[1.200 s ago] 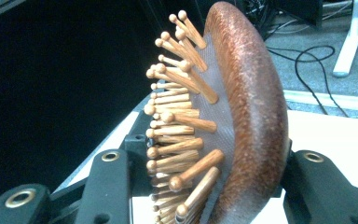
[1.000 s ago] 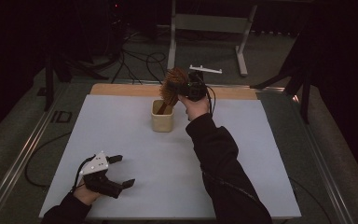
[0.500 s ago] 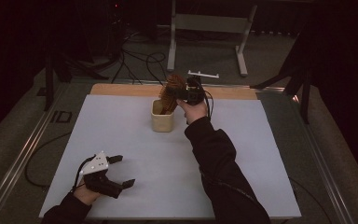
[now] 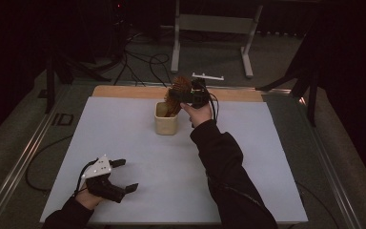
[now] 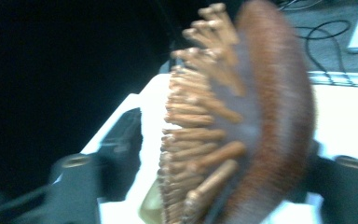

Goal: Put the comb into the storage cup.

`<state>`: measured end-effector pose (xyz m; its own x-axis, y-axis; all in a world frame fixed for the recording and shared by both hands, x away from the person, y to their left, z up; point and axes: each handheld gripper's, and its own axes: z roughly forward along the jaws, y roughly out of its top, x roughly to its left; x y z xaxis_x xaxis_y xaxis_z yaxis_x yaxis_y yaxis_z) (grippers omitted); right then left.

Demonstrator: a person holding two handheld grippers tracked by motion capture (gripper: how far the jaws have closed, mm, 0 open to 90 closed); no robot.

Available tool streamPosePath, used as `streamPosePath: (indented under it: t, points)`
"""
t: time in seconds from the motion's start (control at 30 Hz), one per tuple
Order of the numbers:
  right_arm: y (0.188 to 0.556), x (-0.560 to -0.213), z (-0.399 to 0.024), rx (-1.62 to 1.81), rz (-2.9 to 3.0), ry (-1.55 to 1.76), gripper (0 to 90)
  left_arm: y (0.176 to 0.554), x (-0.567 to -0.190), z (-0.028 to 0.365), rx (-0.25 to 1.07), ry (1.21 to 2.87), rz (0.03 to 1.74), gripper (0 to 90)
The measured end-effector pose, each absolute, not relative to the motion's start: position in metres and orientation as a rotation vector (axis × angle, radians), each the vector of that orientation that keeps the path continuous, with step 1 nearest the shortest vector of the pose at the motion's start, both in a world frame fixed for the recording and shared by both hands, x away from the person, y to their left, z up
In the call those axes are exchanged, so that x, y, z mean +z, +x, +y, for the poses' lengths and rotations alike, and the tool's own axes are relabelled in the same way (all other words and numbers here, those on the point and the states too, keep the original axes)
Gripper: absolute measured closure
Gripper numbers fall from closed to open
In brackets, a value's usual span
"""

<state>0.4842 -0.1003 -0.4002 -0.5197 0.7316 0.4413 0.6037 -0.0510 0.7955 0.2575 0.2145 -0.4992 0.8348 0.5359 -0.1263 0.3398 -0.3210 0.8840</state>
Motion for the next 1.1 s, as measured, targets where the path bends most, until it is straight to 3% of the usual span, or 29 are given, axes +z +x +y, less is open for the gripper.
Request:
streamPosePath:
  t: [0.03,1.1]
  points:
    - [0.484,-0.399,-0.102,1.627,2.081,1.464,9.0,0.257,-0.499,0.215,0.229,1.939,0.652,0.0]
    - [0.473,-0.395,-0.121,1.483,2.156,1.279,7.5,0.256,-0.498,0.214,0.228,1.932,0.652,0.0]
